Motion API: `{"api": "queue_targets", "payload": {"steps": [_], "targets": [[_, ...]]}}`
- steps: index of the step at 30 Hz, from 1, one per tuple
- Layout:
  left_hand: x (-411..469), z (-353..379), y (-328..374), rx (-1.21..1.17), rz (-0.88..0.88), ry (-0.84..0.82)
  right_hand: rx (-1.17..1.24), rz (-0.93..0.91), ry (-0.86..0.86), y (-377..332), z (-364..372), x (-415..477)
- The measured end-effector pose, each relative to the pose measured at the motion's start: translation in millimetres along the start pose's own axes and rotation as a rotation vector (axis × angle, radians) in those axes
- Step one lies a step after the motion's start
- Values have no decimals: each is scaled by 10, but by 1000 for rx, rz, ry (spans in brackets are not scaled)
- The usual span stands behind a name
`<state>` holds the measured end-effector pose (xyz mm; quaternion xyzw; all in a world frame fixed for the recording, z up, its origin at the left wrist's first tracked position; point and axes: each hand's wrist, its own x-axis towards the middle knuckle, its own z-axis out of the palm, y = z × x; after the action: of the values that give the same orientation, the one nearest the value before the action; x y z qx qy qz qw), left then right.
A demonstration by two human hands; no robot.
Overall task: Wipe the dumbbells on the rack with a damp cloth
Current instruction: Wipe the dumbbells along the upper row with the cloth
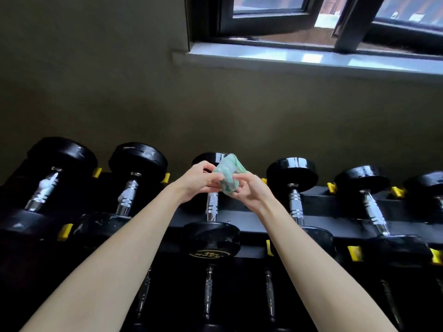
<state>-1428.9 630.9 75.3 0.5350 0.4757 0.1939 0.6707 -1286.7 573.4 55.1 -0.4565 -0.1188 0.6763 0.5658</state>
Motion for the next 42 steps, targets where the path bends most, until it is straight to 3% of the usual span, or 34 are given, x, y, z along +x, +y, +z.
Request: {"api": "queue_targets", "payload": {"steps": [5,10,14,15,18,21,24,33,37,42], "targets": [[131,263,-33,55,96,121,-43,14,2,-58,-148,-45],[245,333,11,299,157,-10,-62,-4,153,-117,-293,86],[476,205,-11,786,305,385,-83,8,302,-115,-435,246],[525,189,-4,953,338,414,-87,19,312,-107,-461,284],[705,227,38,1447,292,207,-89,44,336,-72,-518,391],[922,302,21,1702,232,91,-102,64,391,-18,-621,511],[1057,243,38,1724,334,124,-139,77,456,59,-735,606],[1019,-160,39,1463,425,62,-197,29,561,170,-754,890],[957,-345,-10,1393,466,104,-379,-76,638,283,-700,1002],[927,-423,-42,1357,486,137,-615,-205,583,188,-578,1183]]}}
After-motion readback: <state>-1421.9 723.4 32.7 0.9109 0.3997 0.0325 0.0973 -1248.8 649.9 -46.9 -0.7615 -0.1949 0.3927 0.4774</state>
